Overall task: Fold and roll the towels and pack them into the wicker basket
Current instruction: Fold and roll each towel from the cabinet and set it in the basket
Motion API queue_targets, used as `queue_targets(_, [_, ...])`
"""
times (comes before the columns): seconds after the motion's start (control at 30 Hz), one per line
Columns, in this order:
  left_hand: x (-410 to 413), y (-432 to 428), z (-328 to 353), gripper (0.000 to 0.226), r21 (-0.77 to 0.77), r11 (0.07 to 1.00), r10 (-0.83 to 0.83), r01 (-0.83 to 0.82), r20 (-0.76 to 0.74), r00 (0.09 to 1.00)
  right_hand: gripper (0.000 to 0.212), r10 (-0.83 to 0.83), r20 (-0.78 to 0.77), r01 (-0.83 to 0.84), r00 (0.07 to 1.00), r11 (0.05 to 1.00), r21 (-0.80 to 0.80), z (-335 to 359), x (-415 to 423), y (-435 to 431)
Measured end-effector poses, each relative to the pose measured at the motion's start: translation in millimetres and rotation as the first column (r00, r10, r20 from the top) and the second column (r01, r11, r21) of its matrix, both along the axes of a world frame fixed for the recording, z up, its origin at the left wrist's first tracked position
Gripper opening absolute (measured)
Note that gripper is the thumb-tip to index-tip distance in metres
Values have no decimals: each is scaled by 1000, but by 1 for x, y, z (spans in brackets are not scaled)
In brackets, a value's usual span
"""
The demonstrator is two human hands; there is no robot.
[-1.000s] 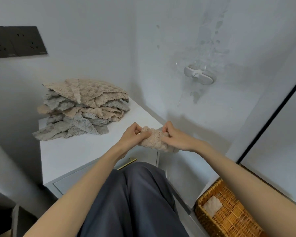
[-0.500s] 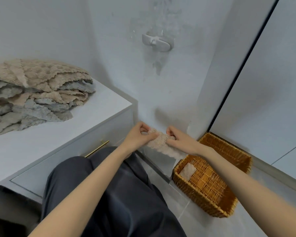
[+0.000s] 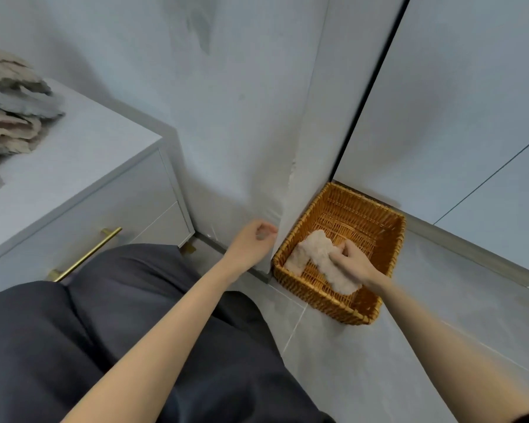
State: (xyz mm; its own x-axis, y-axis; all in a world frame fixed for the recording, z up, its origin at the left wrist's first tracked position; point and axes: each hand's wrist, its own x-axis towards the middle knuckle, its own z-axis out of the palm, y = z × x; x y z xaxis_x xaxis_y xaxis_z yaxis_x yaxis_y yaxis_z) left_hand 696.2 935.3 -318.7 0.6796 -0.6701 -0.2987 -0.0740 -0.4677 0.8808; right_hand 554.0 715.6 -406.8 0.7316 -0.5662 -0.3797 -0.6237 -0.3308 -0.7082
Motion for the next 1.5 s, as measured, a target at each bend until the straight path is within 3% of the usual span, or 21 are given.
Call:
queue_targets(0.13, [5,-8,-24,24,33,999,45,-43,-64,997,30,-258,-58,263,964,959,102,-42,-2,-14])
queue_targets(0.33, [25,-14,-43,38,68,988,150,-140,-161,975,29,-536,-115,548,836,807,222,-98,22,-25])
queue_targets(0.43, [35,-18,-46,39,56,979,203,-195,-234,951,29,-608,-151,623,779,725,293,-123,36,-26])
queue_targets(0.53, [47,-19,-51,37,59,974,228,-220,-279,933,11,-654,-227,687,722,637,349,-151,44,-26])
queue_targets(0.67, [61,-20,-50,32,42,965,258,-259,-328,909,49,-651,-352,740,672,595,313,-174,49,-22])
queue_targets(0.8, [64,-24,-50,28,26,967,247,-254,-335,909,48,-645,-393,755,655,570,323,-185,53,-19])
queue_targets(0.93, [65,-27,-50,28,26,961,267,-275,-336,903,38,-620,-370,721,692,569,396,-191,59,-17])
queue_targets(1.07, [65,-27,-50,29,36,961,271,-274,-319,908,44,-437,-445,509,782,859,50,-195,52,-17])
queue_targets(1.13, [64,-27,-50,29,37,962,269,-272,-316,910,59,-420,-359,413,833,905,-100,-195,50,-20])
queue_targets(1.23, [65,-28,-51,27,40,959,277,-279,-319,907,65,-265,-280,265,923,964,-37,-193,55,-22])
queue_targets(1.33, [66,-28,-52,27,41,958,282,-283,-311,908,79,6,-442,-75,897,988,-138,-196,59,-22])
queue_targets(1.5, [67,-30,-53,26,48,957,286,-285,-301,910,85,198,-556,-246,808,969,-11,-192,59,-23])
